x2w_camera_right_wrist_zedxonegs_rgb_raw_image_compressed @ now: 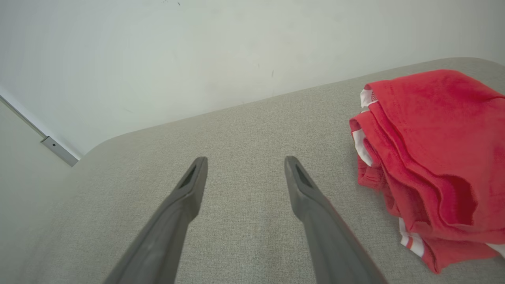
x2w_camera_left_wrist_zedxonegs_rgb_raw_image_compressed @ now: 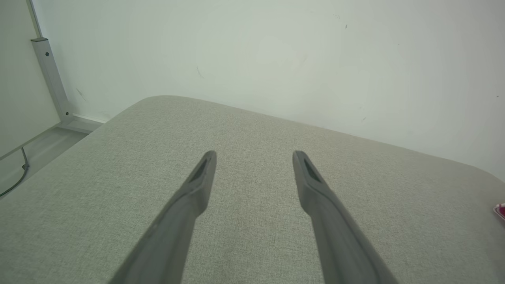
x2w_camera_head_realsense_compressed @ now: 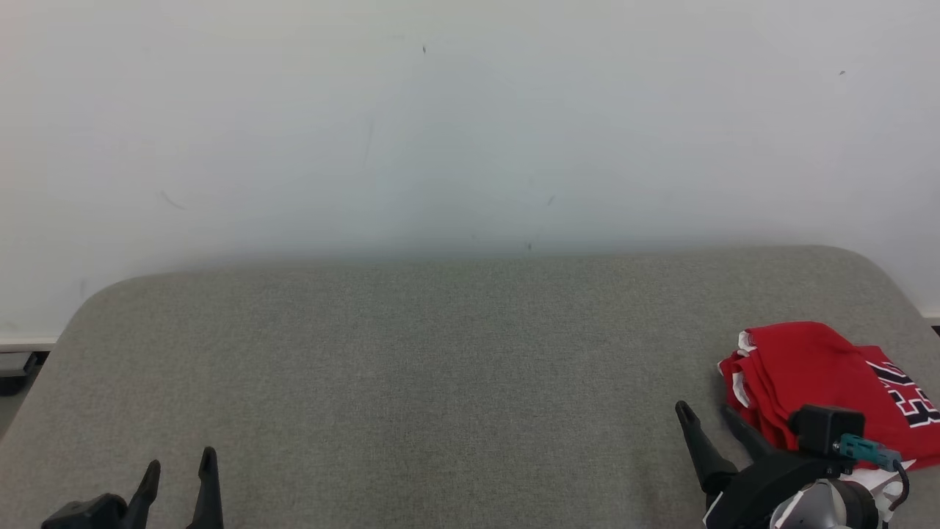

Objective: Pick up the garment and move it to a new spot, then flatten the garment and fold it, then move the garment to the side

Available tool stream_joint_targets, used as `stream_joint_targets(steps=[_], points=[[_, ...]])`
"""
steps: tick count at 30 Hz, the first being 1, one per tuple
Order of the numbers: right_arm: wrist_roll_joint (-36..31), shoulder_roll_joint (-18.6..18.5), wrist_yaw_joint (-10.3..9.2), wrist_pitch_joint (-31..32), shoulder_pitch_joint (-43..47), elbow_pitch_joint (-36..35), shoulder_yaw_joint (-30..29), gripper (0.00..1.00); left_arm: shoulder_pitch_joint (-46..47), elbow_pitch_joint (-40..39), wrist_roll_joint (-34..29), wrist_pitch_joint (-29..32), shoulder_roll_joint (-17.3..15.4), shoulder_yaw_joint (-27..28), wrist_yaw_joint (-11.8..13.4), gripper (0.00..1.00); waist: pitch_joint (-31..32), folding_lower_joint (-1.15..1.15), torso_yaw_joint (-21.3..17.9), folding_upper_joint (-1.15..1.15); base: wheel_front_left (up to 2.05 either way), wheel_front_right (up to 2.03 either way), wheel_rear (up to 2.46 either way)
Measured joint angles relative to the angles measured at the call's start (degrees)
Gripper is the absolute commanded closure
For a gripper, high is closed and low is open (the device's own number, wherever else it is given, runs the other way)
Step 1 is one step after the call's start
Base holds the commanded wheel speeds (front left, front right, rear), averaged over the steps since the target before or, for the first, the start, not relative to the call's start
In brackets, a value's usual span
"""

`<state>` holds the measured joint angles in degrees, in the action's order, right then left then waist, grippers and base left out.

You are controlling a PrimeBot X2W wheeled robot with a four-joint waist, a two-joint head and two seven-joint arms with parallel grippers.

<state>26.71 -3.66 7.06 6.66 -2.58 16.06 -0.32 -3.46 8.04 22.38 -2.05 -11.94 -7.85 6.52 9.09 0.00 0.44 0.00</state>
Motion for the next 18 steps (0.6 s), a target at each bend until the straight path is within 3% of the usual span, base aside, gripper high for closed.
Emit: stream_joint_targets(steps=[3, 4, 11, 18], points=[[0.02, -0.07, 0.00, -0.14, 0.01, -0.15, -0.27, 0.00, 0.01, 0.03, 0.00, -0.01, -0.01, -0.03, -0.03, 0.00, -0.17, 0.00, -0.17, 0.00, 0.00, 0.00, 0.00], [0.02, -0.08, 0.00, -0.18, 0.01, -0.23, -0.36, 1.00, 0.01, 0.04, 0.01, -0.01, 0.00, -0.02, -0.04, 1.00, -0.21, 0.00, -0.22, 0.00, 0.00, 0.00, 0.00], [0.03, 0.59, -0.01, -0.03, 3.93, 3.75, 0.02, 1.00, -2.48, 3.83, 0.19, 0.34, 2.33, -0.67, 0.01, 1.00, -0.26, 0.00, -0.24, 0.00, 0.00, 0.00, 0.00], [4.04, 0.62, -0.01, 0.38, 3.86, 4.02, -0.78, 1.00, -2.15, 4.21, 4.24, 1.09, 2.75, 0.31, -0.57, 1.00, -0.75, 0.00, -0.25, 0.01, 0.00, 0.00, 0.00]])
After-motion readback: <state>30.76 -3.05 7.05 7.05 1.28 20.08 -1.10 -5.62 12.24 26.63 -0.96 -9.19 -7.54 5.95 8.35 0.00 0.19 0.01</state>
